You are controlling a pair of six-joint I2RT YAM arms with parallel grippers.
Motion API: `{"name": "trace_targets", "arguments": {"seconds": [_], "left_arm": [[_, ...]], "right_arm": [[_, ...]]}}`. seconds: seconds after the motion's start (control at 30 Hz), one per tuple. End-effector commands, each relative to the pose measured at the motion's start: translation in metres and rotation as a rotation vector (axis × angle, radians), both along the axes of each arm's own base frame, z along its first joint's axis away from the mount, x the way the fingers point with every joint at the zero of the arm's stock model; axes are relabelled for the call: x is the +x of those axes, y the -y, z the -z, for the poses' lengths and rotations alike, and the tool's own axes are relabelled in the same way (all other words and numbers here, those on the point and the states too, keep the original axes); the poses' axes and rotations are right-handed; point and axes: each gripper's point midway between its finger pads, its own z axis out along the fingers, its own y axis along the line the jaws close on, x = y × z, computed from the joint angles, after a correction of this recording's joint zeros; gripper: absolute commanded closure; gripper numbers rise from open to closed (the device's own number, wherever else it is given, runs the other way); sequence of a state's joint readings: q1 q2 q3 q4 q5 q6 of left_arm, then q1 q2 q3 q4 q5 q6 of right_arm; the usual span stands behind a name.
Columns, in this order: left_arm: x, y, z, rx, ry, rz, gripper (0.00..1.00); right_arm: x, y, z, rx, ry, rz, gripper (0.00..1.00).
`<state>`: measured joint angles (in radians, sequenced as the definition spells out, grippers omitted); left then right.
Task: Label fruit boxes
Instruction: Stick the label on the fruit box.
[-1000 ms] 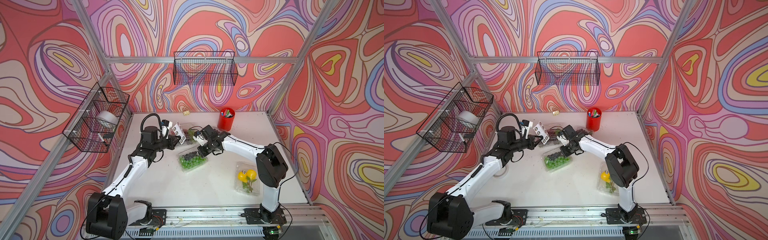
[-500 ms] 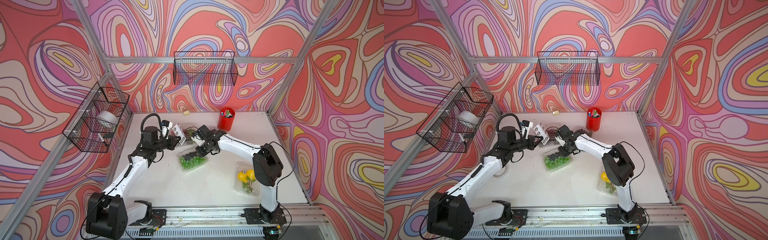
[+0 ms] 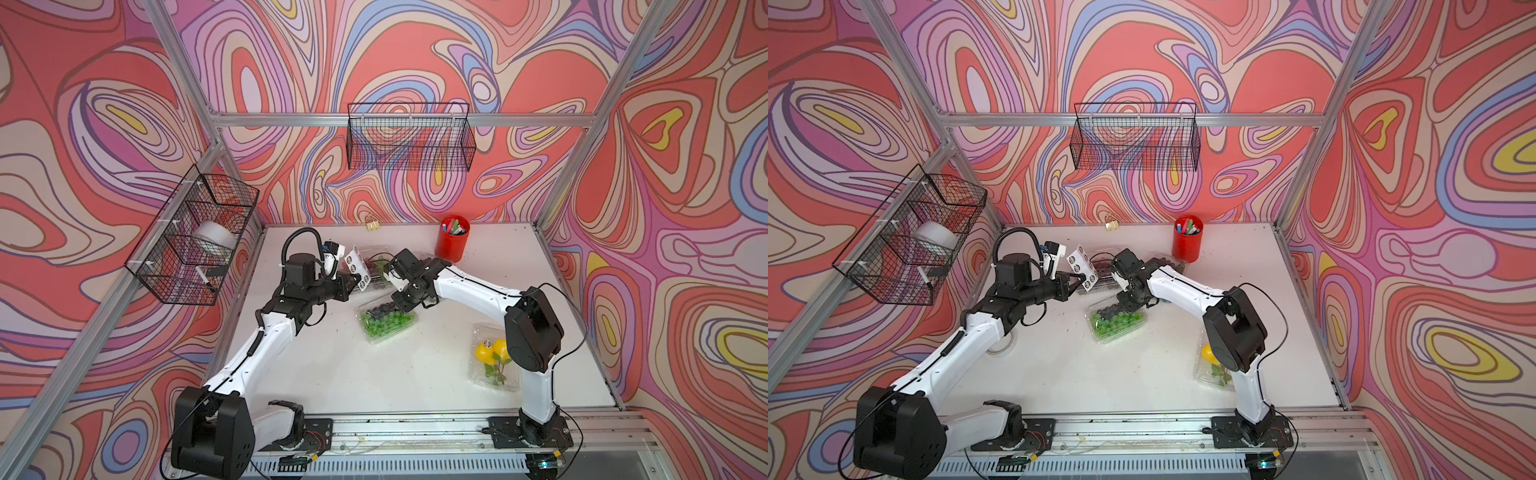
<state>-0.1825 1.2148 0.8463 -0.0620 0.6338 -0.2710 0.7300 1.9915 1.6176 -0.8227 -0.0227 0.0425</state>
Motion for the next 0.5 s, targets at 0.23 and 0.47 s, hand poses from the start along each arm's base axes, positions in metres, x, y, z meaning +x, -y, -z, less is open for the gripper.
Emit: {"name": "trace_targets", "arguments": {"seconds": [0.23, 0.47], "left_arm": [[-0.003, -0.002, -0.007, 0.006, 0.019, 0.001, 1.00], [-0.003, -0.002, -0.007, 0.010, 0.016, 0.000, 1.00]], "right_arm": [[-0.005, -0.002, -0.035, 0.064, 0.050, -0.010, 0.86], [-0.007, -0.010, -0.013, 0.083, 0.005, -0.013, 0.90]]}}
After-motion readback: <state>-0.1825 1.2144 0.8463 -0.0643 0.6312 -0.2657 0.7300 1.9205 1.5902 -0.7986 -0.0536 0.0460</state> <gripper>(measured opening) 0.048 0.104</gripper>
